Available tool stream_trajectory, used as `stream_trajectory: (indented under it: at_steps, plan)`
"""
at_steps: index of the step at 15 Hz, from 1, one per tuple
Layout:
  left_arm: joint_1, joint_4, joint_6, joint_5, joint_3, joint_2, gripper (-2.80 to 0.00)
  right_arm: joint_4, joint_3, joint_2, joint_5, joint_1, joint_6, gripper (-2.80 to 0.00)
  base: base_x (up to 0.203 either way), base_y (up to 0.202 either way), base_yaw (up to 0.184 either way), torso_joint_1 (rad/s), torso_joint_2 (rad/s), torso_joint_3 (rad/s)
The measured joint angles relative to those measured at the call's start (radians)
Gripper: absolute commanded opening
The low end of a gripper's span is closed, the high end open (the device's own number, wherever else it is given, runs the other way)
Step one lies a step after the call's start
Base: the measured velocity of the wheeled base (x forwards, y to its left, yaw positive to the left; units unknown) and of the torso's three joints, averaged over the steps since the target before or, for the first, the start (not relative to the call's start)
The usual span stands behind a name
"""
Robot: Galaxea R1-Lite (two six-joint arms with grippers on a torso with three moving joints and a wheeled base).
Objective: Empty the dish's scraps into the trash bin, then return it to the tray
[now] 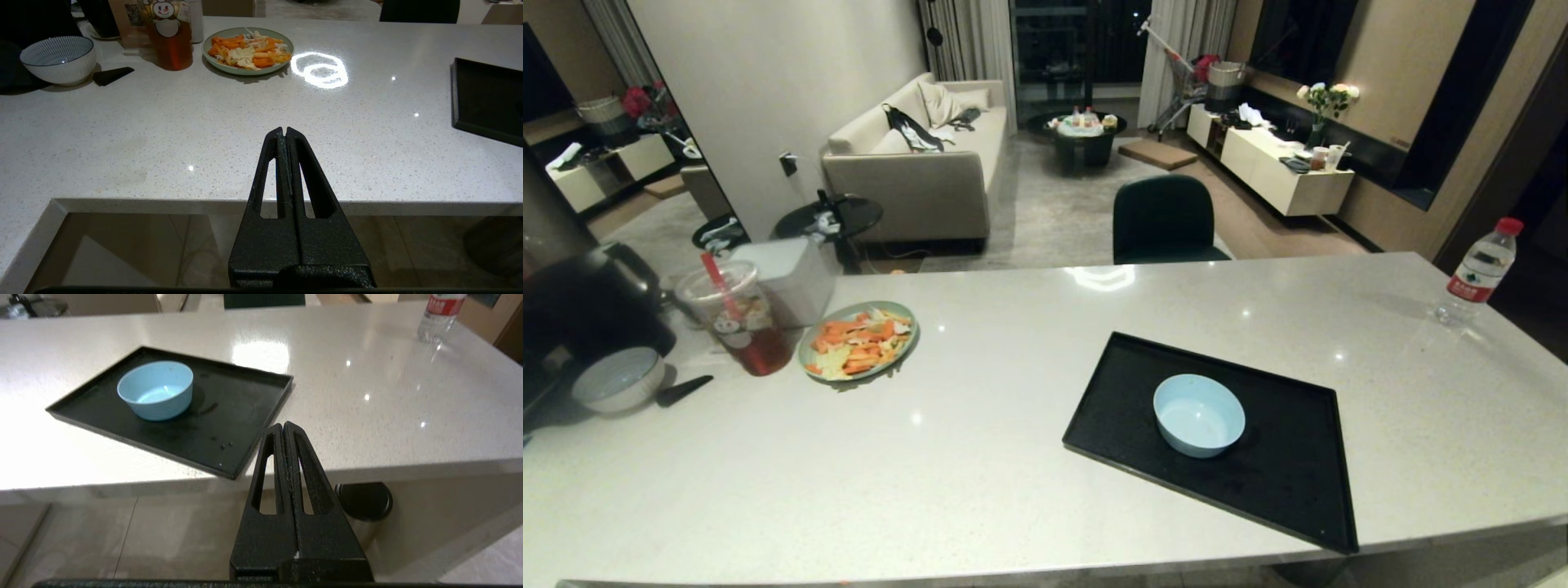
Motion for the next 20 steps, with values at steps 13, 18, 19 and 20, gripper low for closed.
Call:
stream_trajectory:
  at_steps: [13,18,19,20]
  plan:
    - [0.000,0.000,0.001,0.000,0.000,0.000,-2.80,-0.003,0.000,-0.034,0.000,-0.002,-0.029,-2.80,0.000,0.000,0.000,0.000,0.00,0.000]
    - [0.000,0.000,0.001,0.000,0.000,0.000,-2.80,-0.004,0.000,-0.034,-0.005,-0.002,-0.029,-2.80,0.000,0.000,0.000,0.000,0.00,0.000]
    - [0.000,0.000,0.001,0.000,0.000,0.000,-2.80,-0.004,0.000,-0.034,-0.005,-0.002,-0.028,-2.80,0.000,0.000,0.000,0.000,0.00,0.000]
    - [0.000,0.000,0.001,0.000,0.000,0.000,-2.80,-0.003,0.000,-0.034,-0.004,-0.002,-0.019,-2.80,0.000,0.000,0.000,0.000,0.00,0.000]
